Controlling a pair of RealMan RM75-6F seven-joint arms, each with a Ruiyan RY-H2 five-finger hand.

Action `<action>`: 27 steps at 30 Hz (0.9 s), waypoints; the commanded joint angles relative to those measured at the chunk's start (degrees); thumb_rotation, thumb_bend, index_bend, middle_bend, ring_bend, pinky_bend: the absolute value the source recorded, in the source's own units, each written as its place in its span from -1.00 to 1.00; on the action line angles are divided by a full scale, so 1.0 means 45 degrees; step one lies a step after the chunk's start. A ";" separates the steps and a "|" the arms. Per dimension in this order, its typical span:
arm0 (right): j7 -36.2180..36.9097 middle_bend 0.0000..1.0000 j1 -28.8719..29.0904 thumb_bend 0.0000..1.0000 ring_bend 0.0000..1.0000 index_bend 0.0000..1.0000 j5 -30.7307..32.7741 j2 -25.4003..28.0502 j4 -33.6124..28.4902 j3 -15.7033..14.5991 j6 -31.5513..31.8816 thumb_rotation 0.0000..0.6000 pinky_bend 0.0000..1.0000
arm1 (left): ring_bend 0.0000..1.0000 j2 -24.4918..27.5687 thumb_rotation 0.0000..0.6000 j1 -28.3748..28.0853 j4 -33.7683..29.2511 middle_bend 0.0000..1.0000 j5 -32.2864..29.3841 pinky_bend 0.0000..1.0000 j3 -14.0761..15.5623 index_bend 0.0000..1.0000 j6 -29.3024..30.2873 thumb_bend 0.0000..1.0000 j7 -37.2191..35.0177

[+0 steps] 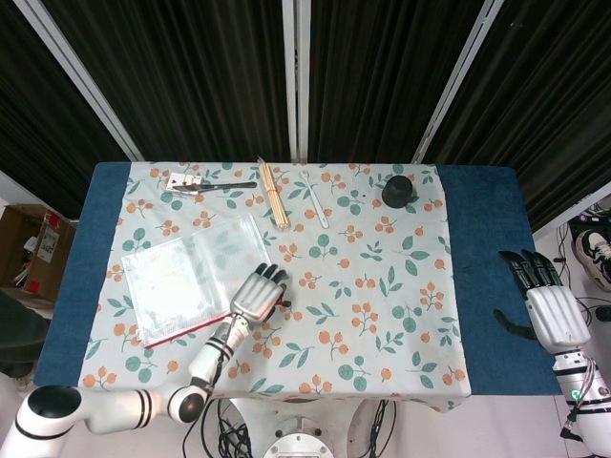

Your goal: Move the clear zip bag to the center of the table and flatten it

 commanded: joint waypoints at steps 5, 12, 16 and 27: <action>-0.0014 -0.80 0.0016 -0.65 -1.00 -0.99 0.0032 0.0009 0.0006 0.0002 -0.0031 1.00 -1.00 | -0.77 -0.0288 1.00 -0.0089 0.0523 -0.64 0.0195 -0.66 0.0114 0.10 0.0151 -0.17 -0.0475; -0.0017 -0.80 0.0107 -0.65 -1.00 -0.98 -0.0019 0.0028 -0.0052 0.0032 -0.0091 1.00 -1.00 | -0.77 -0.0120 1.00 0.0288 0.0082 -0.61 0.1139 -0.66 0.0147 0.18 0.1288 -0.04 -0.1610; 0.0227 -0.80 0.0340 -0.65 -1.00 -0.98 -0.0317 0.0179 -0.0230 0.0070 -0.0212 1.00 -1.00 | -0.69 0.0177 1.00 0.0991 -0.0576 -0.51 0.2416 -0.66 0.0318 0.20 0.3168 -0.03 -0.2494; 0.0110 -0.78 0.2836 -0.65 -1.00 -0.89 -0.1935 0.0741 -0.1666 0.0805 -0.2065 1.00 -1.00 | 0.11 0.0707 1.00 0.2761 -0.2208 0.25 0.5226 0.02 0.0743 0.33 0.7720 -0.03 -0.2232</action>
